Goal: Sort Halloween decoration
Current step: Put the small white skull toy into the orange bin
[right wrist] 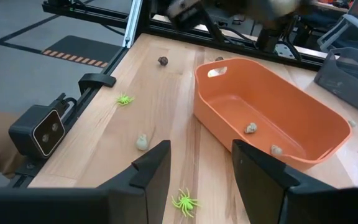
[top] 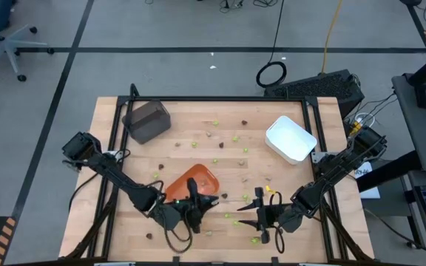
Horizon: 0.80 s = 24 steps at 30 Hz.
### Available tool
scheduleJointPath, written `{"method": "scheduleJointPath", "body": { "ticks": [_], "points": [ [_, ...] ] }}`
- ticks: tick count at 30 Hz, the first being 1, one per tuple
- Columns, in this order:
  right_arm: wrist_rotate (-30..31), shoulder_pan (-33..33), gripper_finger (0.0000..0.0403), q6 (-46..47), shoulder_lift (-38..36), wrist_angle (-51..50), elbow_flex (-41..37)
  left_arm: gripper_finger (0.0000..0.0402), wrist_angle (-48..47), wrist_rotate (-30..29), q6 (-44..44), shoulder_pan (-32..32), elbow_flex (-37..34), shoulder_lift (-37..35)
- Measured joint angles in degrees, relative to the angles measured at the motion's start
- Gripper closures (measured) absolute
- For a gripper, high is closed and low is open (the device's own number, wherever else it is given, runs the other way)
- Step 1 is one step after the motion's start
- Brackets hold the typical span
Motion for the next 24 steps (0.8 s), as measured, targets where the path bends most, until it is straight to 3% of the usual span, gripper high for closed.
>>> {"method": "scheduleJointPath", "body": {
  "ticks": [12, 18, 24],
  "points": [
    [0.9, -0.2, 0.0248, 0.5, 0.0, 0.0, 0.0, 0.0357, -38.2, 18.2, -31.3, 8.2, 0.0, -7.1],
    [3.2, -1.9, 0.0248, 3.8, 0.0, -2.0, 0.0, 0.0356, -42.5, 23.6, -35.3, 10.4, -1.6, -6.1],
    [3.1, -3.9, 0.0248, 15.3, 0.0, -11.2, 0.0, 0.0356, -42.5, 28.1, -39.1, 12.0, -3.5, -6.2]
  ]
}}
